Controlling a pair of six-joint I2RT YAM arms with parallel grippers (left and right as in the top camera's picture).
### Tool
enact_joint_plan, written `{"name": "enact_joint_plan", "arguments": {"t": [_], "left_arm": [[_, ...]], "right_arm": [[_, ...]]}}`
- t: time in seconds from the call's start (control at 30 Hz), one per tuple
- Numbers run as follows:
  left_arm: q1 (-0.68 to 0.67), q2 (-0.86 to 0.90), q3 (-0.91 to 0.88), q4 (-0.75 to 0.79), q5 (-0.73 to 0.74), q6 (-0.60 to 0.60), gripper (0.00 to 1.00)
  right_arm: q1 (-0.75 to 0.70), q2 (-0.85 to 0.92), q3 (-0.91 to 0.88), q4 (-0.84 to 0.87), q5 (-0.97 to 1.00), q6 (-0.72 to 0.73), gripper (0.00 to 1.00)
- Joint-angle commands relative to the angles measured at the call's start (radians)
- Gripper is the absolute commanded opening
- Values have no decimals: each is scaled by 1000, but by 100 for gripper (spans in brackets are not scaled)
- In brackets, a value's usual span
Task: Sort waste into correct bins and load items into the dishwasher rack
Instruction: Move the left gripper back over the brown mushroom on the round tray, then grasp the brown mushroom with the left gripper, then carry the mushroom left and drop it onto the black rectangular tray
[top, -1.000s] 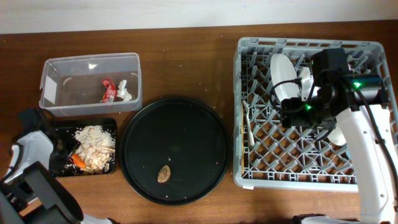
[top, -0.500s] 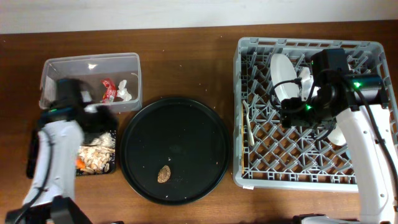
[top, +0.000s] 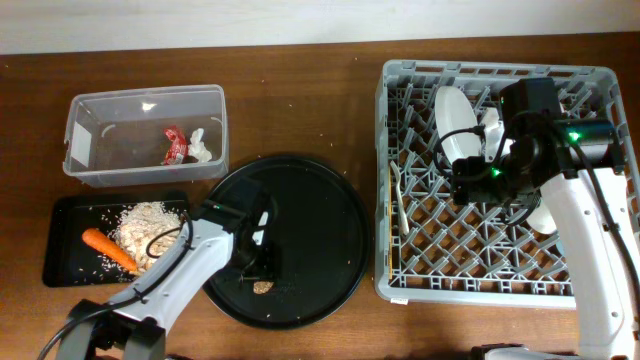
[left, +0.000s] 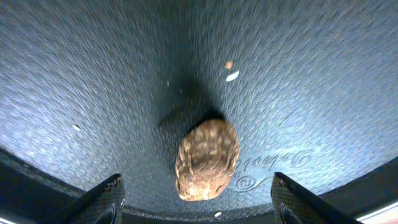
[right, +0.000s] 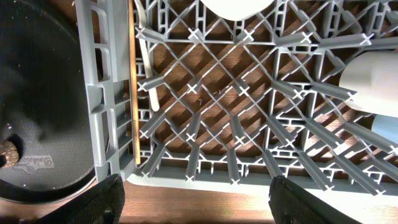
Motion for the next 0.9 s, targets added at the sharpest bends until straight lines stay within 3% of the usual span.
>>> {"name": "enact_joint_plan", "arguments": {"t": [0.0, 0.23, 0.37, 0.43, 0.47, 0.53, 0.87], "left_arm": [[-10, 5, -40, 26, 10, -31, 74], [-11, 5, -104, 142, 11, -31, 62], [-11, 5, -132, 172, 11, -57, 61], [-11, 5, -132, 175, 11, -57, 56], [-11, 5, -132, 177, 11, -58, 44], [-11, 5, -132, 177, 11, -58, 31], [8, 5, -42, 94, 5, -52, 9]], "right_arm": [[-7, -5, 8, 0, 10, 0, 78], [-7, -5, 8, -2, 10, 0, 78], [-7, -5, 9, -5, 10, 0, 78], [-7, -5, 8, -4, 10, 0, 78], [-7, -5, 9, -4, 10, 0, 77], [-7, -5, 8, -5, 10, 0, 77], [-7, -5, 9, -9, 10, 0, 77]]}}
